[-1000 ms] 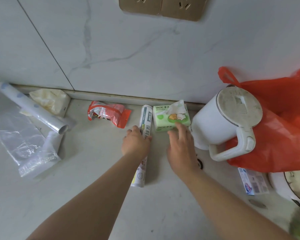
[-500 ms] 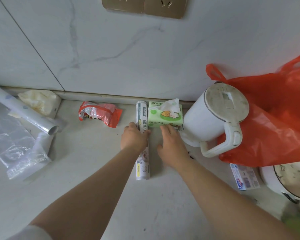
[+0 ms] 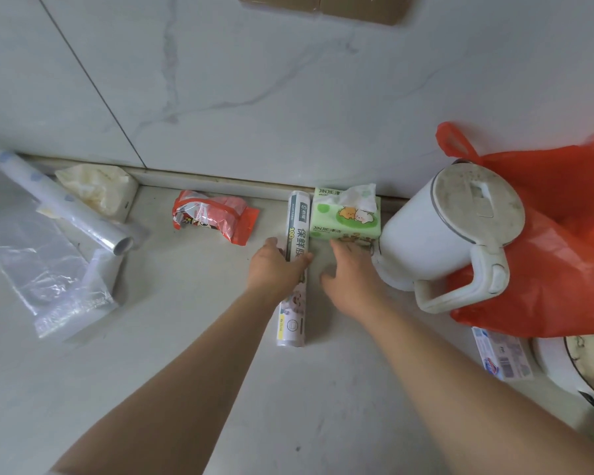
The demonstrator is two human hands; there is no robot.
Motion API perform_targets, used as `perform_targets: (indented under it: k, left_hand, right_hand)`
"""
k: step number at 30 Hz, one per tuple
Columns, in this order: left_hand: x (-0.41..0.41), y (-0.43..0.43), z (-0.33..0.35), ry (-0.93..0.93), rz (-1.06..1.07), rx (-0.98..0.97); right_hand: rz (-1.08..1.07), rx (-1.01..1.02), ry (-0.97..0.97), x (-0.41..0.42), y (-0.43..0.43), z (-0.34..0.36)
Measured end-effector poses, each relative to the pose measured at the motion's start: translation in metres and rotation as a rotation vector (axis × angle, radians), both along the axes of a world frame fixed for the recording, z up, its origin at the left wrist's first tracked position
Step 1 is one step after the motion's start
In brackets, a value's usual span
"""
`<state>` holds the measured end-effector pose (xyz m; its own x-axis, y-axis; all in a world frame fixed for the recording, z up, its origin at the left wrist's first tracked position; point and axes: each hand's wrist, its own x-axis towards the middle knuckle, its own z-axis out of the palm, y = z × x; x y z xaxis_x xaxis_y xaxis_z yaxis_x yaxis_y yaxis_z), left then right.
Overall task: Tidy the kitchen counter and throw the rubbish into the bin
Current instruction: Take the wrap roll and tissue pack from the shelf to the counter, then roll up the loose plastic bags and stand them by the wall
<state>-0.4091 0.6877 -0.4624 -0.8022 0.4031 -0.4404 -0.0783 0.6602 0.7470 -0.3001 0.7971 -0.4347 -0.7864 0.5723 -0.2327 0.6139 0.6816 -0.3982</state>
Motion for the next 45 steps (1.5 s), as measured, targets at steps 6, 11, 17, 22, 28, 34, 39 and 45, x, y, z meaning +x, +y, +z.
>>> perform_targets:
  k: [6,11,17,22,28,34,39,45]
  left_hand:
    - [0.016,-0.029,0.0,-0.007,0.037,0.08]
    - [0.023,-0.039,0.0,-0.053,0.068,0.124]
    - [0.02,-0.037,-0.002,-0.032,0.059,0.102]
    - [0.023,-0.041,0.002,-0.018,0.017,0.097]
    - [0.04,-0.086,0.026,0.064,-0.042,0.146]
    - [0.093,-0.163,0.063,0.169,-0.069,0.172]
    - [0.146,-0.221,0.091,0.336,-0.079,0.089]
    - [0.235,-0.283,0.116,0.548,-0.193,-0.138]
  right_hand:
    - [-0.073,-0.063,0.105,0.019,-0.049,0.001]
    - [-0.043,-0.141,0.134,0.027,-0.08,0.002]
    - [-0.138,-0.175,0.193,0.022,-0.09,-0.005]
    - [-0.158,-0.16,0.156,0.021,-0.097,-0.001]
    - [-0.192,-0.12,0.144,0.042,-0.112,0.015]
    - [-0.088,-0.01,0.194,0.08,-0.144,0.052]
    - [0.135,0.139,0.213,0.13,-0.183,0.079]
    - [0.338,0.241,0.184,0.21,-0.229,0.094]
